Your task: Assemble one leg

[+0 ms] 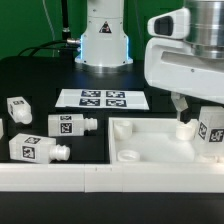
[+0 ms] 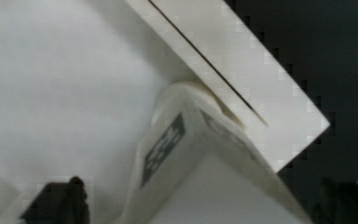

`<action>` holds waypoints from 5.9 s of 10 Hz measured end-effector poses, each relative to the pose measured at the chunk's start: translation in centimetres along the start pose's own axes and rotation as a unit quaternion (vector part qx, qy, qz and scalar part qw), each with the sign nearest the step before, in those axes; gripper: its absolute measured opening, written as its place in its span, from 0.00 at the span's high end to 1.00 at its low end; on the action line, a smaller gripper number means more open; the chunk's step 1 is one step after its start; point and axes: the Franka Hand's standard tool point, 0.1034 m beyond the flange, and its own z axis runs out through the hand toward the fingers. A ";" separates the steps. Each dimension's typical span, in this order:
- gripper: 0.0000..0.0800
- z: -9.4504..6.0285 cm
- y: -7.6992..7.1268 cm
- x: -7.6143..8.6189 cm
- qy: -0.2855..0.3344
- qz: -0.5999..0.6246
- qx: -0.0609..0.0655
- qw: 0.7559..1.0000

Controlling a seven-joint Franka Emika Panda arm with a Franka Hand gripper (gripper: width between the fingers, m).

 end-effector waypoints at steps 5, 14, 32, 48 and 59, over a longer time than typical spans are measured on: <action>0.19 0.3 0.1 -0.1 0.015 -0.288 -0.026 0.957; 0.64 0.7 -0.1 -0.4 0.028 -0.085 -0.016 0.996; 0.19 0.4 0.5 -0.6 0.005 -0.163 0.021 0.986; 0.64 1.1 -0.5 -1.3 -0.005 0.431 0.037 0.902; 0.19 1.0 0.7 -0.7 0.011 -0.186 0.000 0.982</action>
Offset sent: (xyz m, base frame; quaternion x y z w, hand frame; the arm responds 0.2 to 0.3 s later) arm -0.0012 0.0079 -0.0049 -0.0588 0.0295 -0.4587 0.8861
